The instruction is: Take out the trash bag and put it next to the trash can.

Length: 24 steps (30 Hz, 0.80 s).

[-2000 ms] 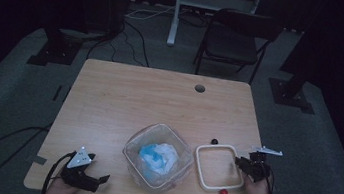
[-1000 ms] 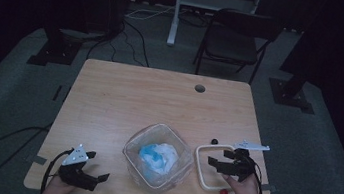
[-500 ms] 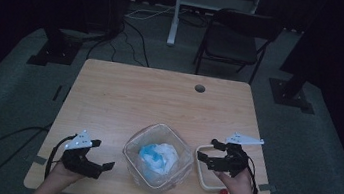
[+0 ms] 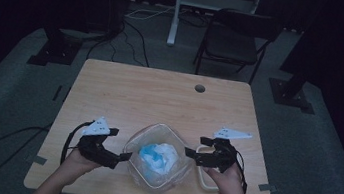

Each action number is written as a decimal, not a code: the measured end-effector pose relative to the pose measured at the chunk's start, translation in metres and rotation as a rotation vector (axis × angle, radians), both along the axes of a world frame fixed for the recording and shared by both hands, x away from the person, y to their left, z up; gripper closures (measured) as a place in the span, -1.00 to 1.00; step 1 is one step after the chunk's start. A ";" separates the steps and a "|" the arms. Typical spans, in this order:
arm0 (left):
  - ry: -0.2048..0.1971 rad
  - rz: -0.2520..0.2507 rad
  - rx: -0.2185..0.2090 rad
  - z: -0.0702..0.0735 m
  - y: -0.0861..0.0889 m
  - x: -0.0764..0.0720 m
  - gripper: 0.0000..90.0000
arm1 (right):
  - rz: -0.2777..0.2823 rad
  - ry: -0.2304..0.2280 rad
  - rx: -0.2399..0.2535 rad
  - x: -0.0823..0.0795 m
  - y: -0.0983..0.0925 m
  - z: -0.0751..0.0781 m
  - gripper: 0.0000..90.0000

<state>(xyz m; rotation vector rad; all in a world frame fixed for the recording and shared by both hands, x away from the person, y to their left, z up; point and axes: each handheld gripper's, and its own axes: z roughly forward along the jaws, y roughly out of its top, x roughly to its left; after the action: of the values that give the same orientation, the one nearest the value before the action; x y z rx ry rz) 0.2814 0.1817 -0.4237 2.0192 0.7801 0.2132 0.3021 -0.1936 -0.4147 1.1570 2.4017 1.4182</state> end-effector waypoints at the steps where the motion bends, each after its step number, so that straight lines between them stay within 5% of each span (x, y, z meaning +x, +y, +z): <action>1: 0.009 -0.007 0.009 -0.001 -0.004 0.002 -0.97 | 0.003 0.012 0.005 0.001 0.002 -0.001 -0.55; 15: 0.102 0.025 0.097 -0.015 -0.021 0.019 -0.85 | 0.021 0.108 -0.077 0.008 0.021 -0.021 -0.11; 17: 0.105 -0.009 0.075 -0.016 -0.020 0.020 -0.57 | 0.022 0.107 -0.089 0.008 0.021 -0.021 -0.03; 19: 0.100 -0.015 0.088 -0.015 -0.021 0.020 -0.57 | 0.031 0.115 -0.085 0.009 0.021 -0.022 0.11; 21: 0.101 -0.040 0.095 -0.016 -0.023 0.020 -0.22 | 0.039 0.116 -0.093 0.009 0.023 -0.023 0.23; 24: 0.095 -0.071 0.097 -0.016 -0.027 0.019 0.03 | 0.048 0.111 -0.123 0.009 0.028 -0.026 0.39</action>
<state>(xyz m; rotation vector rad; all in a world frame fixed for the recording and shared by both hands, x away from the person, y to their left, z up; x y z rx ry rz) 0.3002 0.1550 -0.4398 2.1582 0.7685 0.1169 0.3106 -0.1659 -0.4402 1.1854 2.5677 1.2295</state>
